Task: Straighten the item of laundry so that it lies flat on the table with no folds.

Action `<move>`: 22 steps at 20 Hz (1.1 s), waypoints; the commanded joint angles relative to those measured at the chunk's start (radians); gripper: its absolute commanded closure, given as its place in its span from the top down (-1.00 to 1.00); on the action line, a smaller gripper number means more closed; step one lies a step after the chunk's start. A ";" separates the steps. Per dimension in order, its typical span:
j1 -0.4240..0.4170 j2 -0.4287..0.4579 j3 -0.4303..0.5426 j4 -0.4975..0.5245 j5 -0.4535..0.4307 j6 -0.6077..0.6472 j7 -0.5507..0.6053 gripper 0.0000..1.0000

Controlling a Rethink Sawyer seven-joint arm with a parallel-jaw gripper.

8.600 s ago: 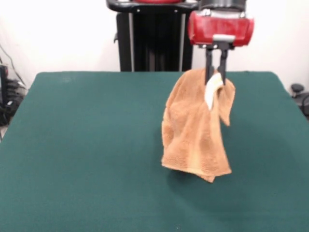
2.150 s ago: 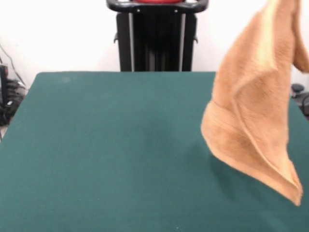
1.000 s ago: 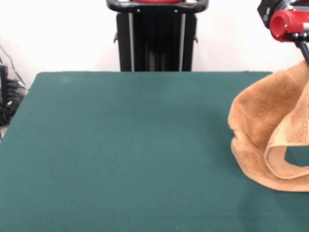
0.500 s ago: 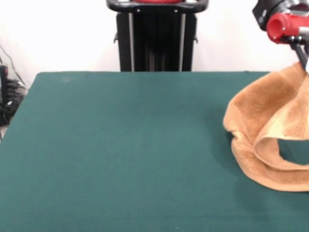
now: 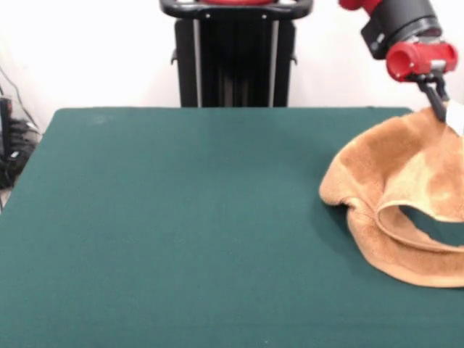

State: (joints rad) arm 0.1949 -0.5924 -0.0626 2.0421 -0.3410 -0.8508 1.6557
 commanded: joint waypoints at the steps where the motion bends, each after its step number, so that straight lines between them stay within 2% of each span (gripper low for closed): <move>1: -0.045 -0.046 0.092 -0.072 -0.103 0.196 0.132 -1.00; 3: -0.054 -0.101 0.116 -0.051 -0.116 0.274 0.145 -1.00; 9: -0.103 -0.272 0.186 0.071 -0.152 0.321 0.244 -1.00; 17: -0.110 -0.347 0.181 0.159 -0.150 0.332 0.236 -1.00; 22: -0.104 -0.424 0.159 0.180 -0.170 0.424 0.173 -1.00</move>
State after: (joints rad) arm 0.0827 -0.9483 -0.0013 2.1355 -0.4652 -0.6017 1.6557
